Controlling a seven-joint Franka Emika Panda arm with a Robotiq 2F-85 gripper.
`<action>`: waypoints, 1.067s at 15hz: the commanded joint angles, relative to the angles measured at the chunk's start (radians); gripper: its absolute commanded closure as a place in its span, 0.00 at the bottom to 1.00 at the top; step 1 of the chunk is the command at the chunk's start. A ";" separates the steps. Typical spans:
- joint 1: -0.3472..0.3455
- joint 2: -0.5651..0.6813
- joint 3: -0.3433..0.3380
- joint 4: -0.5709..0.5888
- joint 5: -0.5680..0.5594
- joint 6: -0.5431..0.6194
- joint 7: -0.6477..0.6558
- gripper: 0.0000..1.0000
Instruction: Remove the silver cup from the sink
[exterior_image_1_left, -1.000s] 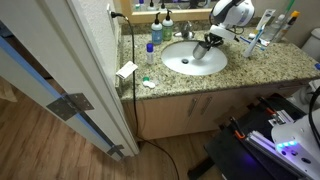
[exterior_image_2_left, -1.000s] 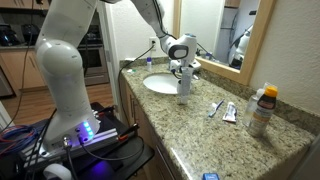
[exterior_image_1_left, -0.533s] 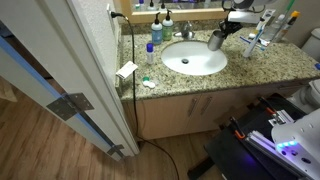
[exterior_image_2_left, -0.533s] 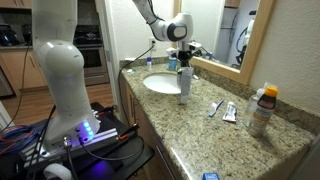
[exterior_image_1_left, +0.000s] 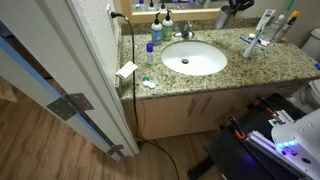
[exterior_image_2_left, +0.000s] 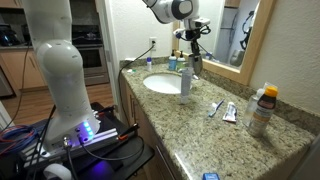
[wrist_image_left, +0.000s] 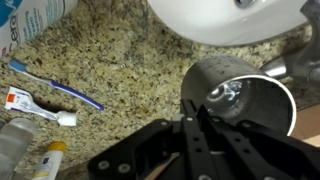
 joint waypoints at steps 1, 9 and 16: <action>-0.028 0.125 -0.001 0.164 0.005 -0.093 0.142 0.99; -0.071 0.228 -0.003 0.204 0.110 -0.092 0.166 0.99; -0.097 0.311 -0.004 0.248 0.237 -0.148 0.174 0.99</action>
